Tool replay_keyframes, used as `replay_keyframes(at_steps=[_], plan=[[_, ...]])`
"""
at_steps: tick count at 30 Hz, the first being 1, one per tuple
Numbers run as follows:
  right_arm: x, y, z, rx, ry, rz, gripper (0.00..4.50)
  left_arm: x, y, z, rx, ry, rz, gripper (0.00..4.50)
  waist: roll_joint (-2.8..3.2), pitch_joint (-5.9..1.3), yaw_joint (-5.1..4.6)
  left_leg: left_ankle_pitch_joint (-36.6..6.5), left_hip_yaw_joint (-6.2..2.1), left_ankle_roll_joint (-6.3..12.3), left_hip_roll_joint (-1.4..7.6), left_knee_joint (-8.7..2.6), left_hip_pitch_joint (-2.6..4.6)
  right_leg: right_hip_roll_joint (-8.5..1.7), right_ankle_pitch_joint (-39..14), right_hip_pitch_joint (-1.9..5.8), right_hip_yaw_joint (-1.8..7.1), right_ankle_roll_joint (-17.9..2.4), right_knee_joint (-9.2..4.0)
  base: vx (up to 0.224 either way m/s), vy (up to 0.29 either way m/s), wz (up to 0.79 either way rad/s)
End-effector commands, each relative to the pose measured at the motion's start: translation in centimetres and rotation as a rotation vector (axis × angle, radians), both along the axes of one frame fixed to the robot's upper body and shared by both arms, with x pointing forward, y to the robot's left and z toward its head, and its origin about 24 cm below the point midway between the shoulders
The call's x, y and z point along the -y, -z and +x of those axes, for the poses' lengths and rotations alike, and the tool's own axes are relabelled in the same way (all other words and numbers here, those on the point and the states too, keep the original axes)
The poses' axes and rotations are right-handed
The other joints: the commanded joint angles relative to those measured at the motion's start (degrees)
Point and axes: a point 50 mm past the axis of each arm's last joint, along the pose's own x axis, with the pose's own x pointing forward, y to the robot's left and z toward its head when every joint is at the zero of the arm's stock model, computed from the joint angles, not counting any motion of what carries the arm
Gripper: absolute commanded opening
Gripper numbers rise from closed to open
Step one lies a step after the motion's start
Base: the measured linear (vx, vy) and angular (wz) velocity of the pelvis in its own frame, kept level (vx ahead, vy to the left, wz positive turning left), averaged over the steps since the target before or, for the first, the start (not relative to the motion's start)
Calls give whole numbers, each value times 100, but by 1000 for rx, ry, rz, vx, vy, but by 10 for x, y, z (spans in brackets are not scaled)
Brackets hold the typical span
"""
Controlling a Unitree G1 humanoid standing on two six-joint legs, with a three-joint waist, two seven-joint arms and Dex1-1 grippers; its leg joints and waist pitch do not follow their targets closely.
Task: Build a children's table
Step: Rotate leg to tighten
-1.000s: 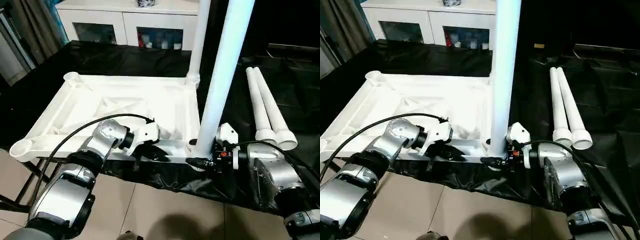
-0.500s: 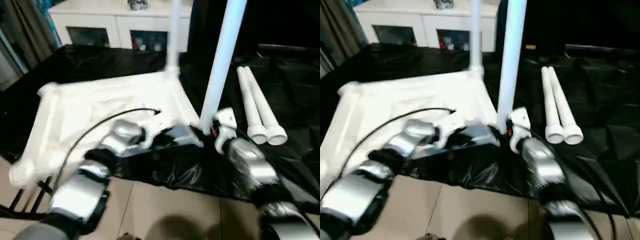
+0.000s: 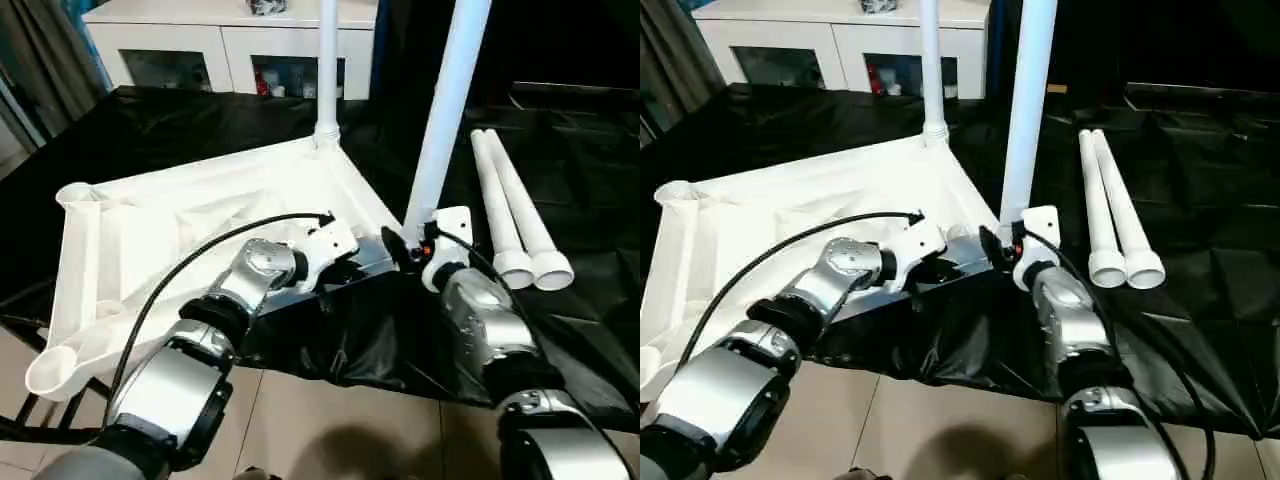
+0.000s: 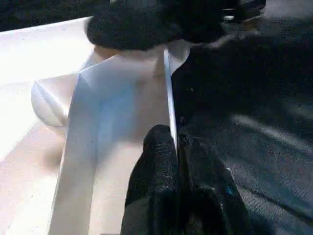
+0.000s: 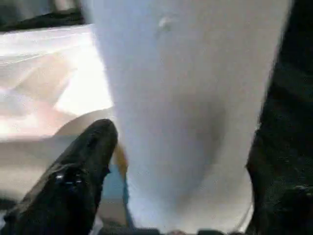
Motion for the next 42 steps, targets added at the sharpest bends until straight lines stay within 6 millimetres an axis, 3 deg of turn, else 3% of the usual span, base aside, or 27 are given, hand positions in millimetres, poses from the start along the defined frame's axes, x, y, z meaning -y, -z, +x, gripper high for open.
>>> replay_keyframes(at_steps=[1,6,12,13,16,23,27,28,30,31,32,34,35,37,40,42], plan=[[-9,4,-9,-13,-194,-32,397,3,-1,-8,6,142,11,0,-54,-396,58,-1219,-122,634,257,-364,60,-421,-1286,326,296,-1242,-414,0,0,0],[3,1,-26,-26,-490,-85,397,-13,-1,-12,-53,245,17,0,-27,-405,121,-1207,-125,696,286,-355,52,-430,-1113,334,311,-1304,-374,0,0,0],[9,1,-46,-83,-744,-133,397,-25,-2,-17,-113,329,28,0,-47,-409,197,-1203,-125,720,303,-359,69,-432,-1041,321,315,-1365,-365,0,0,0],[10,2,-49,-98,-780,-135,380,-26,-2,-18,-125,344,27,0,-53,-407,203,-1197,-125,704,294,-358,63,-427,-1078,329,313,-1366,-361,0,0,0],[12,3,-54,-129,-838,-142,351,-30,-2,-20,-154,378,30,0,-45,-400,221,-1282,-130,621,300,-371,81,-436,-1334,317,315,-1308,-399,0,0,0],[11,3,-59,-149,-863,-110,301,-34,-1,-22,-176,396,40,0,-39,-405,239,-1271,-133,565,304,-376,81,-430,-1246,314,317,-1318,-387,0,0,0],[8,5,-58,-146,-797,-82,277,-31,-1,-20,-173,348,24,0,-34,-407,245,-1245,-135,540,301,-376,79,-434,-1263,317,315,-1289,-390,0,0,0],[5,6,-48,-119,-646,-44,274,-25,-3,-14,-150,275,-1,0,-18,-389,235,-1350,-135,470,308,-391,91,-435,-1443,292,318,-1262,-405,0,0,0],[4,7,-43,-109,-564,-41,270,-22,-4,-12,-133,238,-3,0,-16,-368,210,-1530,-140,355,299,-408,118,-442,-1802,277,306,-1192,-449,0,0,0],[2,9,-32,-92,-394,-51,270,-16,-4,-6,-107,160,5,0,-25,-348,151,-1681,-161,198,271,-422,131,-450,-2296,274,296,-1031,-500,0,0,0],[0,10,-26,-86,-308,-46,270,-13,-5,-3,-91,119,11,0,-25,-348,151,-1681,-161,198,271,-422,131,-450,-2296,274,296,-1031,-500,0,0,0],[-4,10,-17,-78,-145,-30,269,-6,-6,1,-71,48,-1,0,-30,-331,67,-1852,-184,77,233,-431,148,-447,-2777,266,264,-832,-567,0,0,0],[-4,10,-17,-78,-145,-30,269,-6,-6,1,-71,48,-1,0,-29,-335,52,-1814,-176,97,222,-423,161,-448,-2815,251,271,-781,-597,0,0,0],[-16,9,-5,-62,61,-7,269,10,-9,5,-14,-23,-12,0,-25,-350,-12,-1712,-177,120,231,-435,143,-430,-2539,241,282,-838,-580,0,0,0],[-28,6,-1,-40,103,-6,269,18,-9,5,23,-45,-5,0,-26,-363,-36,-1641,-162,216,216,-423,129,-424,-2267,257,285,-892,-567,0,0,0],[-34,4,-1,-4,60,-35,325,21,-8,4,28,-36,-7,0,-27,-376,-26,-1551,-154,274,219,-412,113,-426,-2074,265,294,-931,-541,0,0,0]])
